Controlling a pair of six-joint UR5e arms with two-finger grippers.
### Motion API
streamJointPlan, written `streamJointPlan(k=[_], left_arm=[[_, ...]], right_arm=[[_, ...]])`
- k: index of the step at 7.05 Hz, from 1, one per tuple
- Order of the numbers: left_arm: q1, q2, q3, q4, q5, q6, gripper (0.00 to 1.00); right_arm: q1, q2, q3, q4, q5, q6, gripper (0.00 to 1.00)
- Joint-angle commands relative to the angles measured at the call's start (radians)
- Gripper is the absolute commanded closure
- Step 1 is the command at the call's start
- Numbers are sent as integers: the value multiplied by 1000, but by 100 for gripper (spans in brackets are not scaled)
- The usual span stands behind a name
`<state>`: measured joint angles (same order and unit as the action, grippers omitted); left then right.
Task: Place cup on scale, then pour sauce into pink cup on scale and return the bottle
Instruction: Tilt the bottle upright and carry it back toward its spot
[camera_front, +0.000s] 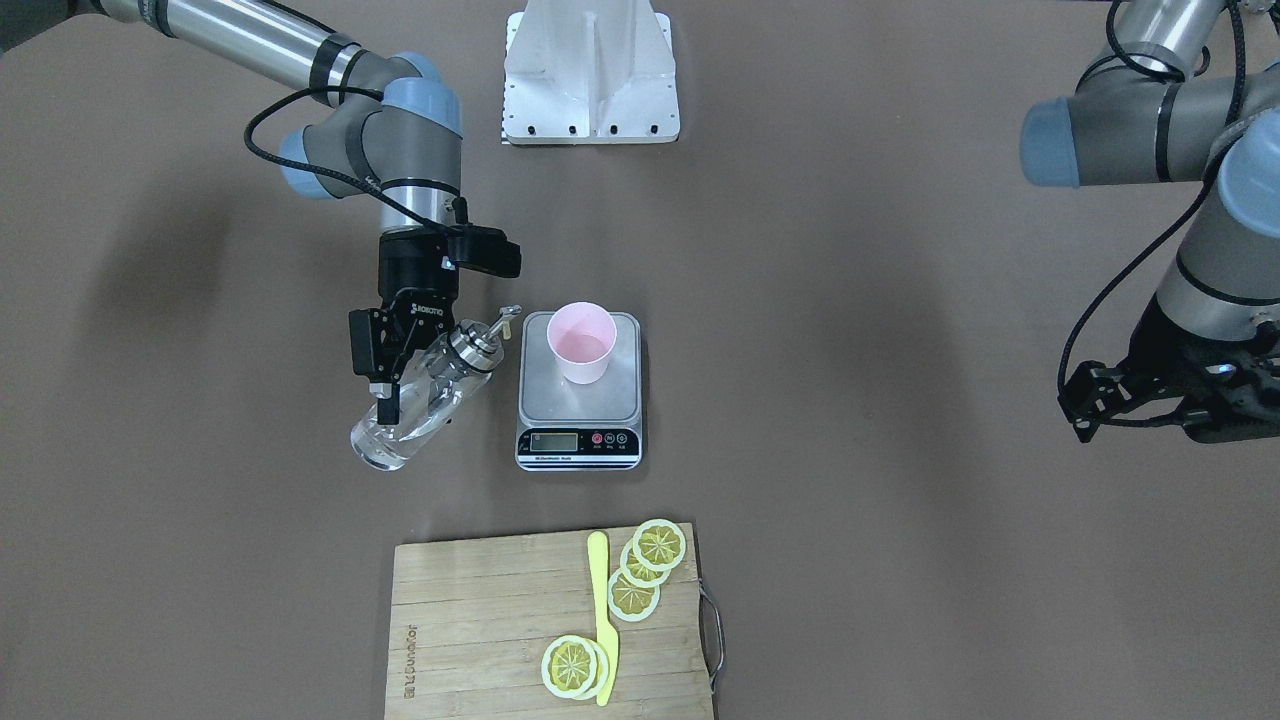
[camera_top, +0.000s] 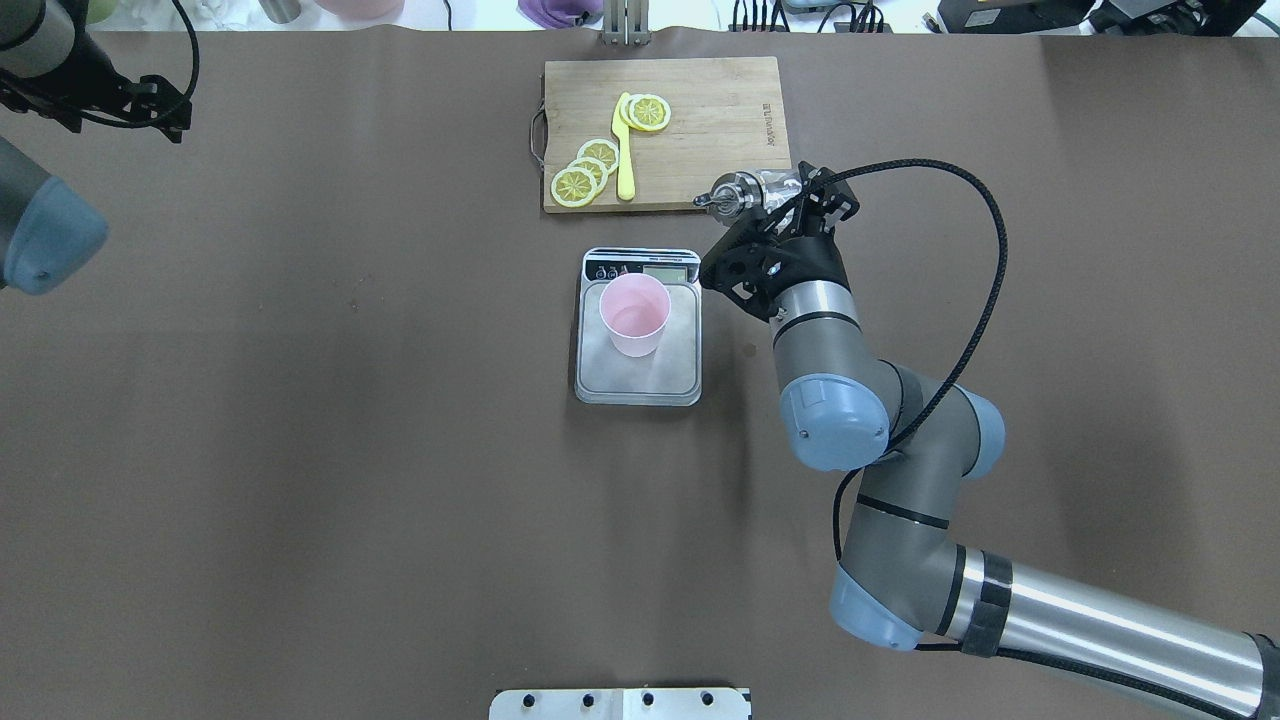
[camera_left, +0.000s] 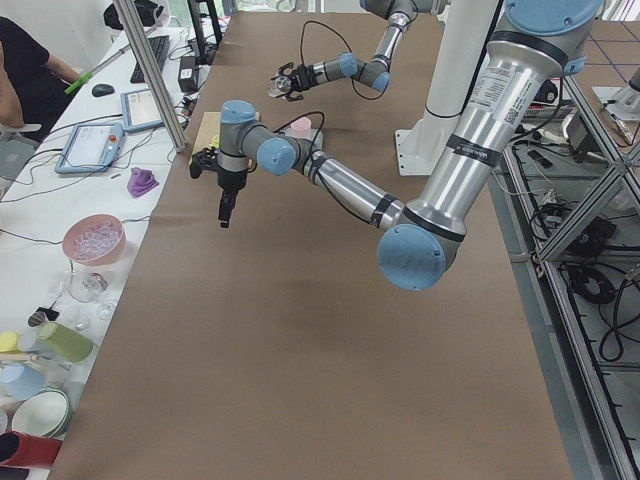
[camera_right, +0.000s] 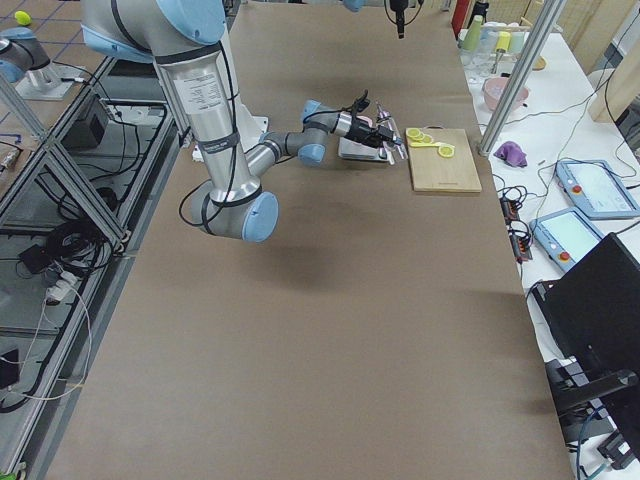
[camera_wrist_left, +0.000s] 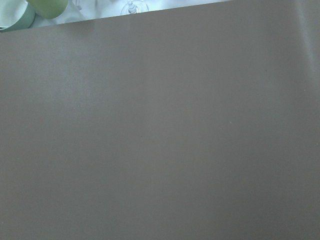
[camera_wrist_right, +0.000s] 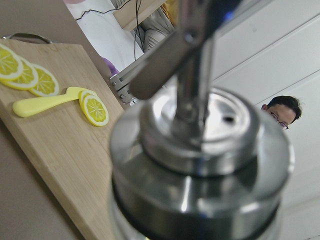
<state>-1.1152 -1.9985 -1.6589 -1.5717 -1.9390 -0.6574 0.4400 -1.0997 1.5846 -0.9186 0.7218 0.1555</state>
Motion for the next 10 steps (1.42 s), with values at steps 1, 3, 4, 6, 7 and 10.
streamJointPlan(k=[1,3,4,6,7,10], left_arm=[[0,-2,-4,1,0,-2,1],[0,3,-9,1,0,-2,1],[0,7,-10,1,0,-2,1],[-6,18,-9,-1,-1,5,1],[-8,32,-9,-2,-2,13,1],[-50,89,16,21,-11,190,1]], right_arm=[[32,-48,35,7,57,145,100],[80,-112,54,97,131,174,100],[98,-129,54,109,152,191,100],[114,-135,57,112,197,407,100],[123,-137,57,112,208,442,100],[163,-247,68,248,264,533,100]])
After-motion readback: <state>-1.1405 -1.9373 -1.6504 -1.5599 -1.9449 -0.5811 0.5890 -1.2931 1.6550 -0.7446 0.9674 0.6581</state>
